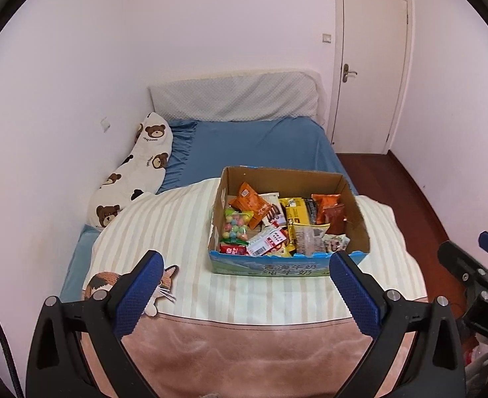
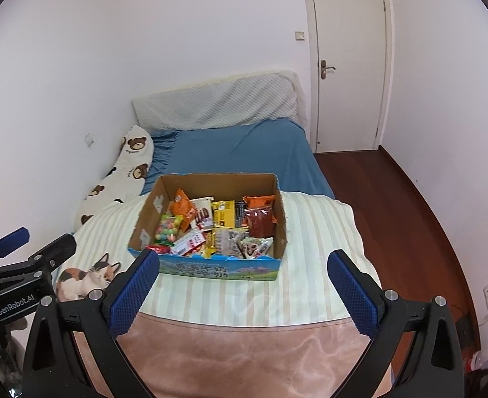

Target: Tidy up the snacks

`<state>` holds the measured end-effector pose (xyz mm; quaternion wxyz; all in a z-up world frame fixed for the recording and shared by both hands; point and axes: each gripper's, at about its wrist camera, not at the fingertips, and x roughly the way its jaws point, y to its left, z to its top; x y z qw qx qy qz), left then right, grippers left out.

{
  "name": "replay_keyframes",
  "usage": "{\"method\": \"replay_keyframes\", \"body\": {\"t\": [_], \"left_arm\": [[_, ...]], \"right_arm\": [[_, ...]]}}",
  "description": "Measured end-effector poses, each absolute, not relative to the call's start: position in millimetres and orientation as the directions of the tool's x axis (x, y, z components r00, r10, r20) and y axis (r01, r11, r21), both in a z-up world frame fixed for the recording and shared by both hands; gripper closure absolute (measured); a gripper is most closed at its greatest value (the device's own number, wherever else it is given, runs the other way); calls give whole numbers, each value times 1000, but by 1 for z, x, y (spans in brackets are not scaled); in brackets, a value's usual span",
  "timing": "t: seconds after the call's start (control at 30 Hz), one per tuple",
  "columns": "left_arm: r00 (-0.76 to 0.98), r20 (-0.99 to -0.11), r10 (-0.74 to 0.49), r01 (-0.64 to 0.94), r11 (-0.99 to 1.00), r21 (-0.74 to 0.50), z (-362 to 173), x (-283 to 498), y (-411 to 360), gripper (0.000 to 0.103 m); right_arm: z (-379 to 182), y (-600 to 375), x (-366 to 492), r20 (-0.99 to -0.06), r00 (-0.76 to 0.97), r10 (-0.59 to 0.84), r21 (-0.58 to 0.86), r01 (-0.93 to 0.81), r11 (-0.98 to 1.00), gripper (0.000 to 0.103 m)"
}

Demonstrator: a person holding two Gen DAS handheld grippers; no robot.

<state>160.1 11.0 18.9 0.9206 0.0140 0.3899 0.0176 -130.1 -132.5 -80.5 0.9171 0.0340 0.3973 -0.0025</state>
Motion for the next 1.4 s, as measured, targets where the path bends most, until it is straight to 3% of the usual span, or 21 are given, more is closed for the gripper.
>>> {"method": "replay_keyframes", "body": {"t": [0.43, 1.4], "left_arm": [[602, -796, 56, -25, 998, 51, -26, 207, 7, 0], [596, -800, 67, -37, 998, 56, -33, 220, 10, 0]], "right_arm": [[-117, -137, -82, -764, 645, 0, 47, 54, 997, 0], [-143, -134, -67, -787, 616, -18, 38, 78, 996, 0]]}}
